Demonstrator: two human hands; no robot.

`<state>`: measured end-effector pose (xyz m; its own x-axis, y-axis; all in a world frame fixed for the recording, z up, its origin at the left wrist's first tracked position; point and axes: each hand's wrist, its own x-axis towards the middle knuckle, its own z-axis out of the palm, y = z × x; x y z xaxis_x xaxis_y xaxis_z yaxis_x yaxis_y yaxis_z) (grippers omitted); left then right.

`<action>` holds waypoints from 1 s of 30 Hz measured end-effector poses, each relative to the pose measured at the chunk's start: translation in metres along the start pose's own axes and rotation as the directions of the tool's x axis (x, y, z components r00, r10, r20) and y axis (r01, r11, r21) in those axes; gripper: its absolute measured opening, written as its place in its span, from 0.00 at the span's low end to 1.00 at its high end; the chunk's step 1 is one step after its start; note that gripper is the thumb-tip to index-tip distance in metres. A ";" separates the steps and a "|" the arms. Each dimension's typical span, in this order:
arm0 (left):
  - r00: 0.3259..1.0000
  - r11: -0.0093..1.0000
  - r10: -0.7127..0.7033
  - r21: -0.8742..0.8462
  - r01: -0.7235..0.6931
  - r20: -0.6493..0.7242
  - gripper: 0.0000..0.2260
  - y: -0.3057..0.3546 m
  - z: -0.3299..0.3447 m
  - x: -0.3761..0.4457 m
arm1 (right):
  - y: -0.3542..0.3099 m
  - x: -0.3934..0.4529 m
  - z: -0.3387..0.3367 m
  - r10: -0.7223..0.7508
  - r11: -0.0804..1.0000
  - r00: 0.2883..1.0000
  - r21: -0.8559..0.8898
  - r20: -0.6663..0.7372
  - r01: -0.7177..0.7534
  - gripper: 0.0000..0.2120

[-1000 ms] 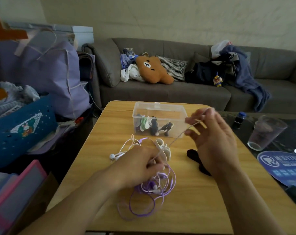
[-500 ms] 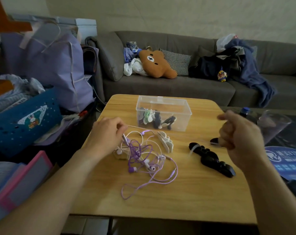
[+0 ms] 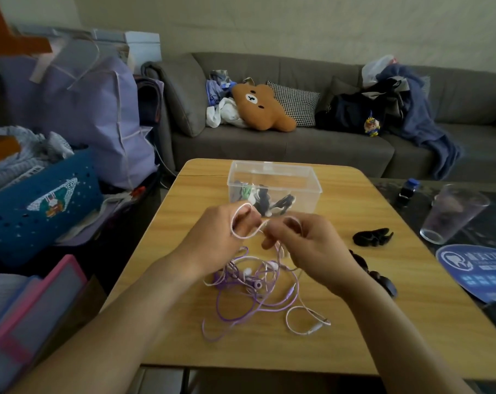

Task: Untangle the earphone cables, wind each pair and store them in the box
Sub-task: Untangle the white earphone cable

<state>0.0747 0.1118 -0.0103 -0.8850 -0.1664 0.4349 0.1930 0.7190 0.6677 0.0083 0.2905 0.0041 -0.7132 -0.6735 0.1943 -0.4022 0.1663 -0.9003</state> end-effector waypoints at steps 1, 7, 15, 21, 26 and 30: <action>0.999 1.000 -0.003 0.015 0.002 0.032 0.10 -0.001 0.002 0.000 | -0.002 0.001 0.001 0.046 0.981 0.999 0.188 -0.020 -0.042 0.15; 0.957 0.957 -0.170 0.269 0.105 0.233 0.13 -0.023 0.000 -0.005 | -0.011 0.002 -0.039 0.206 0.437 0.964 0.897 -0.168 0.063 0.23; 0.944 0.948 -0.238 0.267 0.174 0.230 0.08 -0.032 -0.014 -0.004 | 0.017 -0.002 -0.076 0.424 0.705 0.826 0.708 -0.373 -0.043 0.15; 0.997 0.996 -0.043 0.079 0.037 0.064 0.07 -0.014 -0.004 -0.002 | 0.016 -0.003 -0.026 0.161 0.958 0.981 -0.221 -0.107 -0.181 0.08; 0.997 0.993 0.044 0.110 -0.050 0.056 0.08 -0.008 0.000 -0.001 | 0.004 -0.002 -0.005 -0.049 0.987 0.999 -0.151 -0.014 0.047 0.07; 0.992 0.975 -0.013 0.223 -0.015 0.123 0.09 -0.015 -0.003 -0.004 | 0.002 0.001 -0.010 -0.060 0.998 0.973 -0.044 -0.223 0.052 0.12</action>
<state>0.0760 0.0998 -0.0204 -0.9329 -0.0913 0.3484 0.1069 0.8535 0.5100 0.0011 0.2980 0.0066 -0.7974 -0.5051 0.3301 -0.4636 0.1628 -0.8709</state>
